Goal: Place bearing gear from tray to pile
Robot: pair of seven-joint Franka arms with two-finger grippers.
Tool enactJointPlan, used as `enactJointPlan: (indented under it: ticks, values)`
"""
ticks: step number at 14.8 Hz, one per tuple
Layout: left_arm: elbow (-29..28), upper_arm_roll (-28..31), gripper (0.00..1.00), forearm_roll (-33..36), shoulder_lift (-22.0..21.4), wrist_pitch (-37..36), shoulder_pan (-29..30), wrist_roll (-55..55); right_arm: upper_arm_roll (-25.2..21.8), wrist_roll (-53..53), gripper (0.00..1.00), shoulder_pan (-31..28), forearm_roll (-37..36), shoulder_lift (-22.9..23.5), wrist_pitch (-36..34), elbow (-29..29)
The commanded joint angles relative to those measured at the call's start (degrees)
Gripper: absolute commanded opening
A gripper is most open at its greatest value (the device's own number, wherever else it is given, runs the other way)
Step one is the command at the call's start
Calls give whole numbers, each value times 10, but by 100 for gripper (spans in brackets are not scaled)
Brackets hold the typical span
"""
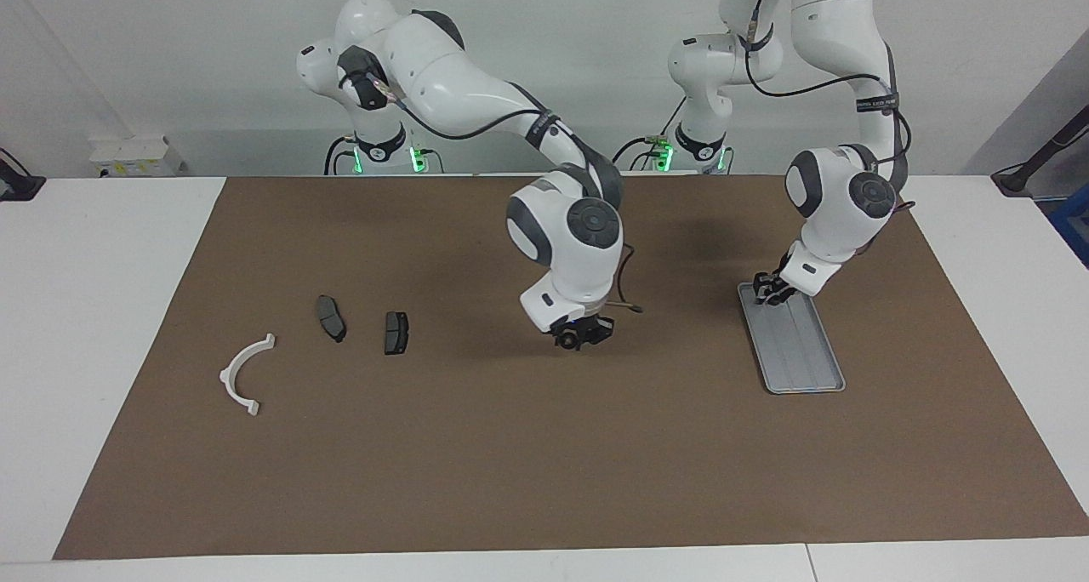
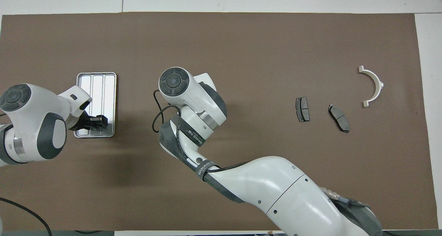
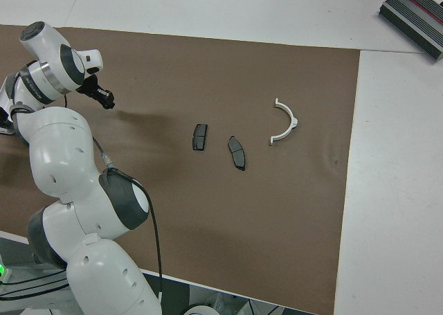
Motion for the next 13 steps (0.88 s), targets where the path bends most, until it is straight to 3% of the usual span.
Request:
enactJointPlan:
  ticks: [1,5,8,13]
  values:
    - [-1,-3,3,-4,-9,4,-3,-22,19,-148,0,-75,9,-76,-67,-15]
    - [114,-5,0,-38,-1,-81,-37,-86,17,-372,0,-188,9,-105,-99,-17]
    - [197,-4,0,-47,29,-95,-113,-246,17,-472,0,-251,11,-104,-79,-34]
    - [227,-1,0,-42,72,-54,-235,-403,17,-508,0,-306,11,-119,68,-177]
